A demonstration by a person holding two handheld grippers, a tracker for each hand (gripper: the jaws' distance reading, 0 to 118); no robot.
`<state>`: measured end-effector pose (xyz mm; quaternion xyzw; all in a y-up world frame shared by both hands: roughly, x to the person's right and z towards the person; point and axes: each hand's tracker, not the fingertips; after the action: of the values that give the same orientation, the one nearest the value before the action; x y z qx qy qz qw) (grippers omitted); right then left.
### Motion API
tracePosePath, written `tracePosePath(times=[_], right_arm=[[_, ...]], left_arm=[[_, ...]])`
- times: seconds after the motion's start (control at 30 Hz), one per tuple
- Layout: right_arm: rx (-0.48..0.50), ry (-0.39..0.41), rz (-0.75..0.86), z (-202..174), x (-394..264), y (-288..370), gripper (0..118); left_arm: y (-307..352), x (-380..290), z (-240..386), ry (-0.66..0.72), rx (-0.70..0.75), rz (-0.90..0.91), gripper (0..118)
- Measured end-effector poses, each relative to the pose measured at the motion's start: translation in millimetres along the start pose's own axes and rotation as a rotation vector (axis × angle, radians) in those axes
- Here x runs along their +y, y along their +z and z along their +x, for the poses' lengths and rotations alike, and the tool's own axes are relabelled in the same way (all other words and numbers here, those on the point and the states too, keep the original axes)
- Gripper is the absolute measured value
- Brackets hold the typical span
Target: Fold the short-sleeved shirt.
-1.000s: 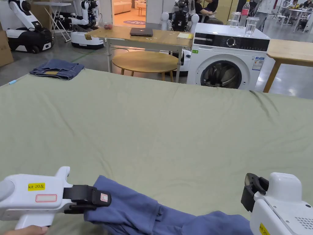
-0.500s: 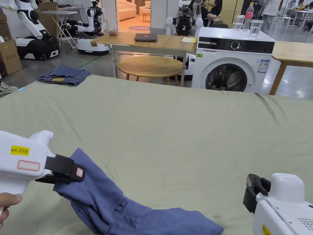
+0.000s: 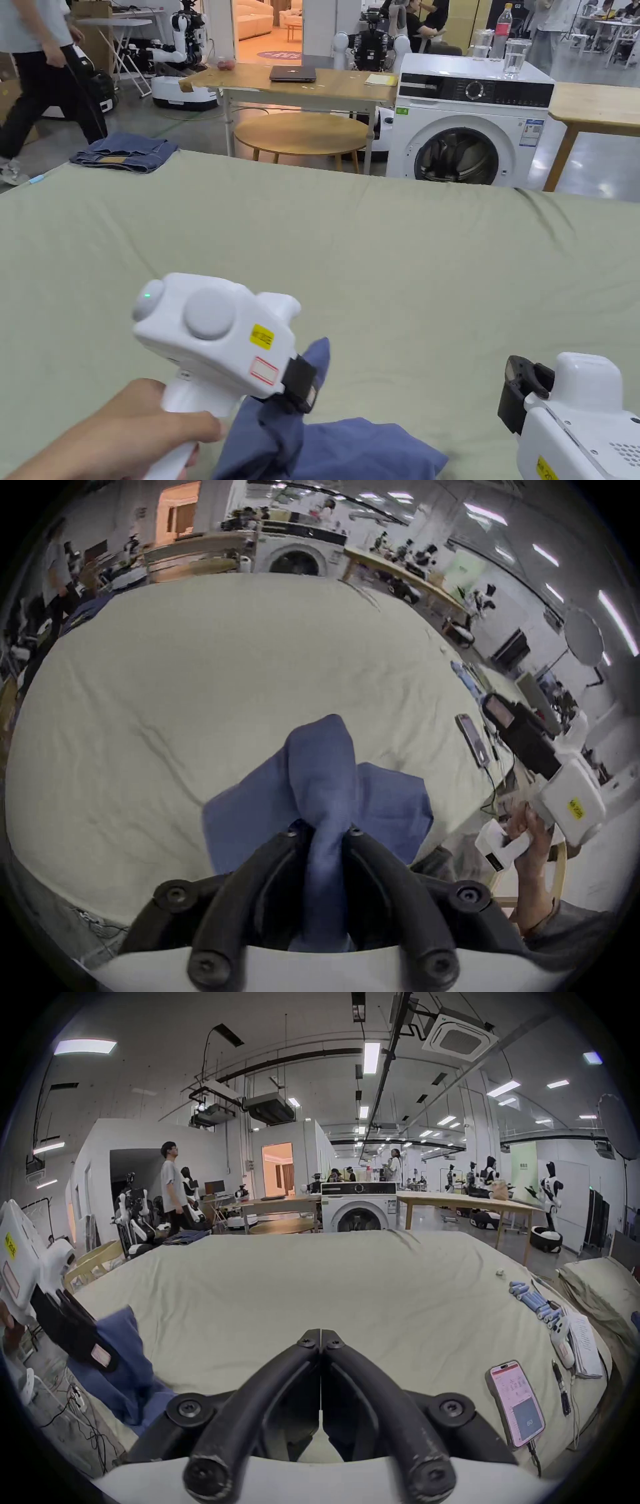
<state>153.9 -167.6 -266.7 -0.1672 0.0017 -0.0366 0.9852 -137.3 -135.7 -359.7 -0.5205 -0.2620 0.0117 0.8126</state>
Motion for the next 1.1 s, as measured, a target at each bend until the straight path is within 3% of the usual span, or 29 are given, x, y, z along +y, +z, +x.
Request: tracePosePath(times=[0.37,0.43,0.53,0.9,0.97,1.0,1.03,1.07,1.1], right_arm=[[-0.036,-0.01,-0.013,21.8,-5.7,2.8,0],[-0.042,-0.014,-0.014,24.7,-6.6,3.4,0],[-0.045,-0.024,-0.018,27.7,-8.3,4.0,0],[-0.043,-0.045,-0.029,31.0,-12.8,1.9,0],[-0.039,-0.05,-0.027,30.0,-13.3,1.4,0],[-0.037,-0.051,-0.023,29.8,-14.3,0.8,0],[-0.035,-0.05,-0.021,29.2,-14.4,0.7,0],[-0.033,-0.049,-0.02,28.5,-14.4,0.4,0],[-0.032,-0.047,-0.02,27.2,-14.0,0.2,0]], left_arm=[[-72.7,-0.5,55.0,-0.006,-0.008,-0.11,11],[-83.4,-3.3,53.9,0.021,-0.001,-0.124,28],[-90.1,-5.9,47.4,0.102,-0.071,-0.125,41],[-19.9,0.2,31.6,0.107,-0.252,0.063,42],[-26.3,-0.7,24.3,0.112,-0.247,0.071,40],[-33.9,-2.6,20.7,0.125,-0.247,0.066,34],[-43.5,-5.2,16.3,0.145,-0.266,0.051,18],[-58.1,-7.2,12.3,0.172,-0.318,0.015,10],[-73.0,-11.6,7.3,0.208,-0.356,-0.02,8]])
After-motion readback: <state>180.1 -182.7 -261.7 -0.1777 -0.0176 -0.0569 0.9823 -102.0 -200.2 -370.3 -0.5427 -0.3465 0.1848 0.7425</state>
